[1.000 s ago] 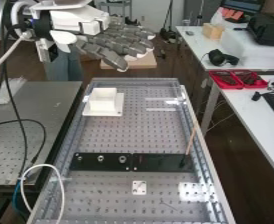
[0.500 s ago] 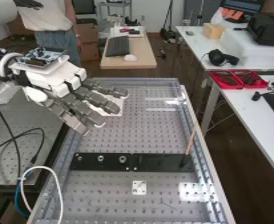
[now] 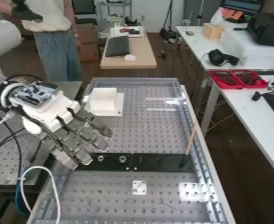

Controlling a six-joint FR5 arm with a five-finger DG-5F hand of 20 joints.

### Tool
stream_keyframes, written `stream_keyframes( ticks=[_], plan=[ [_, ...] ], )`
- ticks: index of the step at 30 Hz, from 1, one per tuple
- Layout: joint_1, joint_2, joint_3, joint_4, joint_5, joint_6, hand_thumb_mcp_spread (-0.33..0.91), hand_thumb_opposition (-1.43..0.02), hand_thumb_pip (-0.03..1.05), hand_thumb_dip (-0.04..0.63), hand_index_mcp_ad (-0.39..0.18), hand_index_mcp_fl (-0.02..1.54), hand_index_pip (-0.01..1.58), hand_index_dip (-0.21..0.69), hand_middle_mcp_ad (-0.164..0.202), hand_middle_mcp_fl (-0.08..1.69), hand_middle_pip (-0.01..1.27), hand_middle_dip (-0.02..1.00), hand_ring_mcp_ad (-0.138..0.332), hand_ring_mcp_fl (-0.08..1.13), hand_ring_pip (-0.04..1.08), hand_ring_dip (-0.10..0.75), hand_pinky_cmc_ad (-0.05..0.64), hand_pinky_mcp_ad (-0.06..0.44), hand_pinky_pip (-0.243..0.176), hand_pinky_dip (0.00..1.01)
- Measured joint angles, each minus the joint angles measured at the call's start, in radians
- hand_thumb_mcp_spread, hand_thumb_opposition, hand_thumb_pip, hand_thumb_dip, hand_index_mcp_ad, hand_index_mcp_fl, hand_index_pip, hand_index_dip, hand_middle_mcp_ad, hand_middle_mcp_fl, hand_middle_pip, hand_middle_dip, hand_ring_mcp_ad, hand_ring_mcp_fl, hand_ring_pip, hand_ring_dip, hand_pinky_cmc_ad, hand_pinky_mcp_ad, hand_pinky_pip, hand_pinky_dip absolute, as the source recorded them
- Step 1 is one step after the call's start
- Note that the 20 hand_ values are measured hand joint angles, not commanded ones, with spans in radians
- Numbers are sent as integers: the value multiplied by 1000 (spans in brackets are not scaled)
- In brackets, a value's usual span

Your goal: Grab the larger nut and place it in the white container

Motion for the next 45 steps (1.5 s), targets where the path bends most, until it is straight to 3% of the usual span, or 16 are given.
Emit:
stream_keyframes(
  ticks=[6, 15, 18, 31, 35, 38, 45],
  plan=[
    [-5, -57, -26, 83, -1, -4, 332, -820, 628, 145, -188, 61, 1143, -10, 110, 12, 138, 141, 225, -2, 75, 37, 360, 265, -124, 442],
    [-10, -169, -57, 247, -1, -19, 337, -848, 644, 143, -195, 37, 1400, 23, 106, 12, 138, 157, 209, 0, 68, 44, 356, 265, -124, 442],
    [-13, -196, -58, 269, -5, -25, 337, -848, 648, 159, -199, 40, 1482, 31, 106, 12, 134, 157, 213, 0, 75, 51, 360, 264, -124, 442],
    [-25, -250, -46, 306, -41, -97, 333, -864, 695, 157, -202, 24, 1559, 61, 106, 12, 140, 175, 192, 2, 75, 51, 356, 265, -124, 456],
    [-32, -257, -38, 301, -66, -140, 333, -864, 696, 157, -202, 24, 1559, 61, 106, 12, 140, 175, 197, 0, 93, 51, 360, 264, -124, 456],
    [-35, -264, -35, 302, -85, -170, 333, -864, 696, 157, -206, 24, 1557, 63, 105, 12, 140, 175, 176, 0, 91, 51, 356, 265, -124, 456],
    [-39, -282, -30, 321, -99, -183, 340, -864, 719, 175, -225, 24, 1557, 61, 99, 12, 140, 175, 176, 0, 89, 59, 360, 264, -124, 468]
  ],
)
